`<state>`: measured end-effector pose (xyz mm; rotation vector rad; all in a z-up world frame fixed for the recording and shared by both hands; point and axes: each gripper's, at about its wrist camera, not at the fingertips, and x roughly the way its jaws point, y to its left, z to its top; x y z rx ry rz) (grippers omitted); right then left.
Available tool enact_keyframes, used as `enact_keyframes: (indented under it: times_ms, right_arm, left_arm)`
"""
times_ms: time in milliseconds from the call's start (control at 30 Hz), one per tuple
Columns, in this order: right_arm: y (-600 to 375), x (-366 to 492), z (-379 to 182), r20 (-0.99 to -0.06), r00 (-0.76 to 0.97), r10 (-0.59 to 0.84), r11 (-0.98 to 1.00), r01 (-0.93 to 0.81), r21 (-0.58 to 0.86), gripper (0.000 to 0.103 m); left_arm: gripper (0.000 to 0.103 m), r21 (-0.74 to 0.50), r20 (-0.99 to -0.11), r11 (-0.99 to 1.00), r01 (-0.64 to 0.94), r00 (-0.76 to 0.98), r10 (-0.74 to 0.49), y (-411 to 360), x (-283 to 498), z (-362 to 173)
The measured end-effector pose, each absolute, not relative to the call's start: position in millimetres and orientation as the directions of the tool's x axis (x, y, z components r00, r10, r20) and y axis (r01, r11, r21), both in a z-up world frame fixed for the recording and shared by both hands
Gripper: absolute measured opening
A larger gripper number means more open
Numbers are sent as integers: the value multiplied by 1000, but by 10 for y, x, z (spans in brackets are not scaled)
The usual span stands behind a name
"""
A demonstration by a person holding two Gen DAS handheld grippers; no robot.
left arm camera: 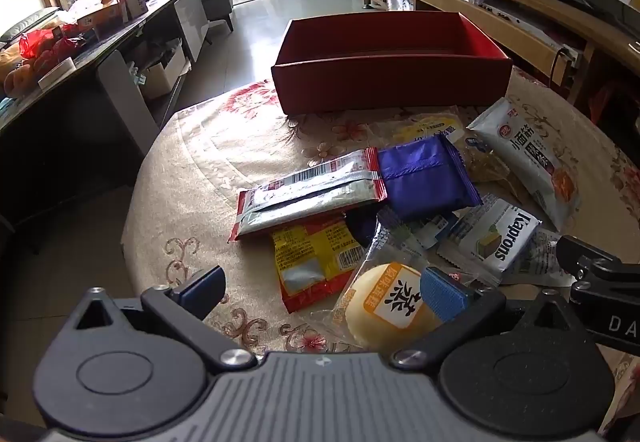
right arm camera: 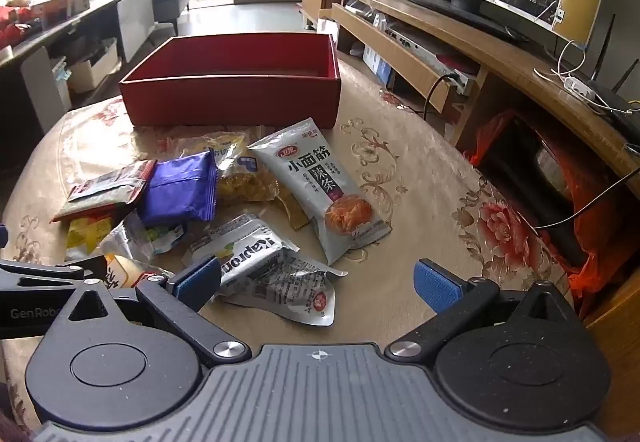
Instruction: Organize snacks
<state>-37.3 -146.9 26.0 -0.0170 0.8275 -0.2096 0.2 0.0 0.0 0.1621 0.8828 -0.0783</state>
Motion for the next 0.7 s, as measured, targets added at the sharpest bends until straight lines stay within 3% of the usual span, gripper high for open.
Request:
enact_keyframes:
  times_ms: [700]
  right_arm:
    - [-1462,-358,234,-741,643,-195,979,171,-109,103]
  left_arm:
    - [102,117,-780,983,140,625,4,1,4,-55]
